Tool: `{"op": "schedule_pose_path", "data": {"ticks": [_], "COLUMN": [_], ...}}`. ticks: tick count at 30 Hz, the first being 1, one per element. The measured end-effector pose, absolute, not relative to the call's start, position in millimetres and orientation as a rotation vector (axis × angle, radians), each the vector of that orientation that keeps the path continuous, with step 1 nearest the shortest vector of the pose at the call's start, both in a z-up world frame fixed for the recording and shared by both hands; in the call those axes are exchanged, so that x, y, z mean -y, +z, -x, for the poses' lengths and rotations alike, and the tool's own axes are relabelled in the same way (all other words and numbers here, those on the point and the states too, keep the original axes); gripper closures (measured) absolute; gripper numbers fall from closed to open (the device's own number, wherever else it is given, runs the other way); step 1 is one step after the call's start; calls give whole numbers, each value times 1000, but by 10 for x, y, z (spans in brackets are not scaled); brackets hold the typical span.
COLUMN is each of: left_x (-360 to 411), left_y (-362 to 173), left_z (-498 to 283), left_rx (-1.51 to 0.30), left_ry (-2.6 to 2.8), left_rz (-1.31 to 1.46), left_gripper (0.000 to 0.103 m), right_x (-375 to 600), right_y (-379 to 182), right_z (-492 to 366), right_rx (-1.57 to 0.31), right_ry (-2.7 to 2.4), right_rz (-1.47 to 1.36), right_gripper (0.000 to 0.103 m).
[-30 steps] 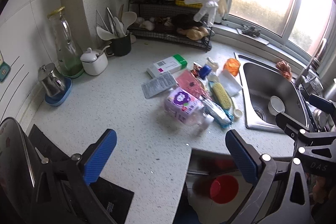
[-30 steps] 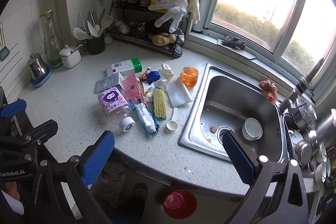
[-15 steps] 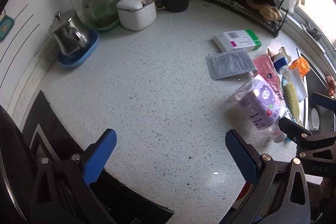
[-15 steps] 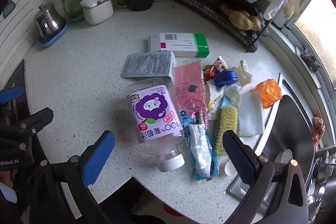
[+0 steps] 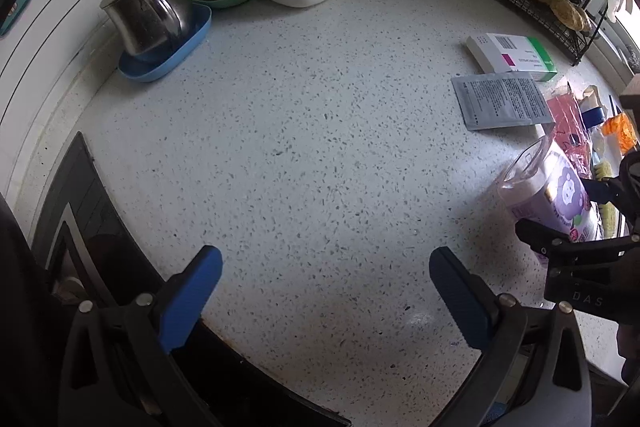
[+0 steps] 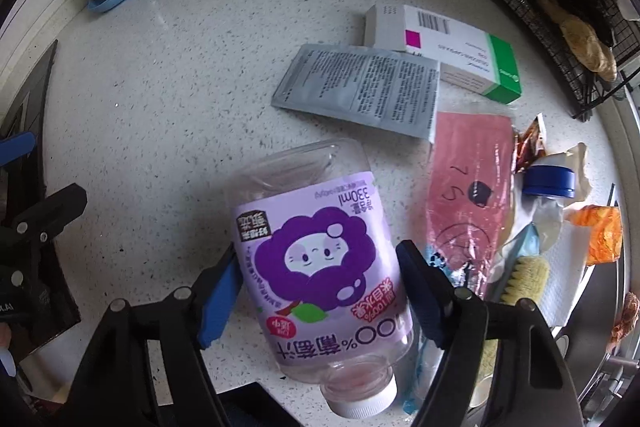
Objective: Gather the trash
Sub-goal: 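Reach the right gripper to the purple-labelled plastic bottle and grasp it, then grasp the silver foil packet with the left gripper while the right gripper holds the bottle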
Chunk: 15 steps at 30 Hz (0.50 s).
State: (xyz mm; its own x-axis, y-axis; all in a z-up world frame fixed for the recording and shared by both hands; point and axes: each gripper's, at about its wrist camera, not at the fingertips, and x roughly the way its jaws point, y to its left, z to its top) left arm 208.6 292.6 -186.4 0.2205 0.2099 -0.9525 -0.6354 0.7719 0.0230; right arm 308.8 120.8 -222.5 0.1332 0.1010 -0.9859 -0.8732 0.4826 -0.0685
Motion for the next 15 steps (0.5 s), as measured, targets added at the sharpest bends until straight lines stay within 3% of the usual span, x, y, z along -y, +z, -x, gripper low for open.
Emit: {"op": "schedule_pose_path", "data": {"ticks": [9,15], "left_x": [-2911,-2792], "left_y": [-1782,-1634], "left_z": [-2306,-2626], "left_rx": [-1205,-1177], "left_ry": [560,473], "left_rz": [390,366], "left_gripper": [0,0], "right_x": [-1108,-830], "right_y": [-2157,-1805], "right_z": [-3273,-3498], "right_rx": [-1231,-1212], "right_ry": [811,728], "right_rz": [687,560], "right_gripper": [34,34]}}
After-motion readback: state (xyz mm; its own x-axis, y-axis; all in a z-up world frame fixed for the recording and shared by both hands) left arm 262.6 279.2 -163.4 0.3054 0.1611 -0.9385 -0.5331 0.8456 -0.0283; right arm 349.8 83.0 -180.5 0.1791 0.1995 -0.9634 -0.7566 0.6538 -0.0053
